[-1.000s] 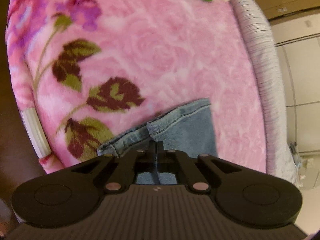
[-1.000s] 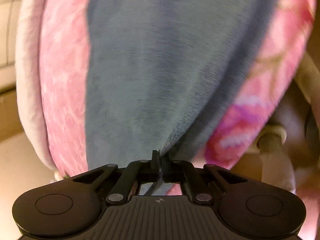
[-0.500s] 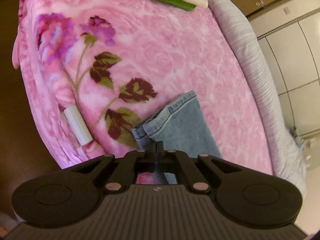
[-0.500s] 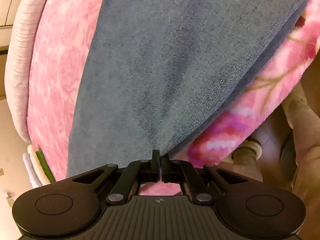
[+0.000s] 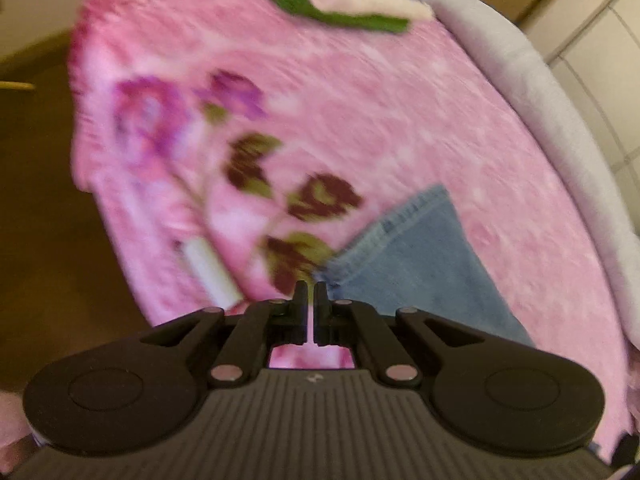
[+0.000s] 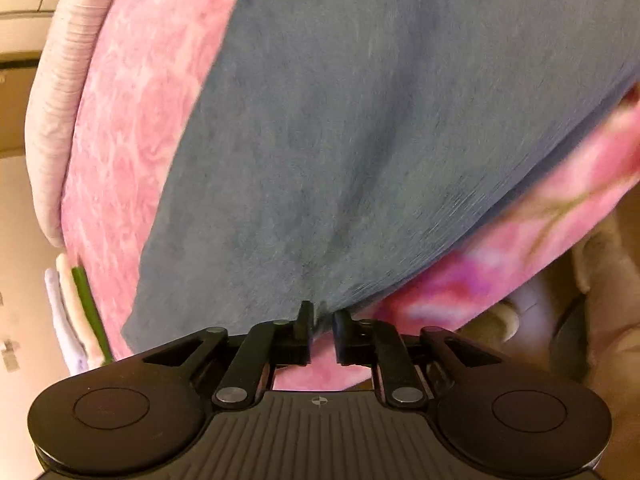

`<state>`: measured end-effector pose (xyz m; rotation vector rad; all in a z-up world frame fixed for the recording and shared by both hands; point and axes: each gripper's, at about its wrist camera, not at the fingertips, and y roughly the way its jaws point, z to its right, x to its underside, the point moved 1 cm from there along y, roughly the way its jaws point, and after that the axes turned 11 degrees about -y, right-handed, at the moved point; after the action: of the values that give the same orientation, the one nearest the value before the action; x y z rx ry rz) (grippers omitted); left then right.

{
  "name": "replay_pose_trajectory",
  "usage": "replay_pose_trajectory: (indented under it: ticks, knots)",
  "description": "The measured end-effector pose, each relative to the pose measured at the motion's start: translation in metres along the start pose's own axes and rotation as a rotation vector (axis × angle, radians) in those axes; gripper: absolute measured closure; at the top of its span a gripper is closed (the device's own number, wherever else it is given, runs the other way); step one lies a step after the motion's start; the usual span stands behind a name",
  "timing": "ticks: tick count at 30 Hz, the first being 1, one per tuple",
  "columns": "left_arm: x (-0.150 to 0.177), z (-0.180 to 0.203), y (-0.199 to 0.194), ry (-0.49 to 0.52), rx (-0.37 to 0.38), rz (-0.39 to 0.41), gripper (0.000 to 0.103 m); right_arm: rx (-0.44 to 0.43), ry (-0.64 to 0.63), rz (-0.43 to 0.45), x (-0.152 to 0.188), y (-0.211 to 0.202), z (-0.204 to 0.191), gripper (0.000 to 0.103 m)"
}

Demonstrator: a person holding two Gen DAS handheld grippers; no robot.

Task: Fold clothes

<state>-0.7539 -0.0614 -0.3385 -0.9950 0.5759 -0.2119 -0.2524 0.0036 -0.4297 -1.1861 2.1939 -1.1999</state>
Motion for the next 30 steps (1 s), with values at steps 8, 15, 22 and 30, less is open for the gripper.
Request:
replay_pose_trajectory:
  ticks: [8, 15, 22, 30]
  knots:
    - [0.096, 0.127, 0.005, 0.431, 0.188, -0.128, 0.102, 0.284, -0.274, 0.296, -0.036, -0.083, 0.027, 0.087]
    - [0.186, 0.187, 0.044, 0.568, 0.287, -0.258, 0.103, 0.649, -0.664, 0.380, -0.035, -0.121, 0.128, 0.086]
    - [0.255, 0.299, 0.023, 0.829, 0.443, -0.437, 0.097, 0.442, -0.389, 0.479, -0.080, -0.223, 0.186, 0.083]
    - [0.344, 0.420, 0.042, 1.066, 0.571, -0.572, 0.077, 0.379, -0.295, 0.576, -0.143, -0.297, 0.231, 0.049]
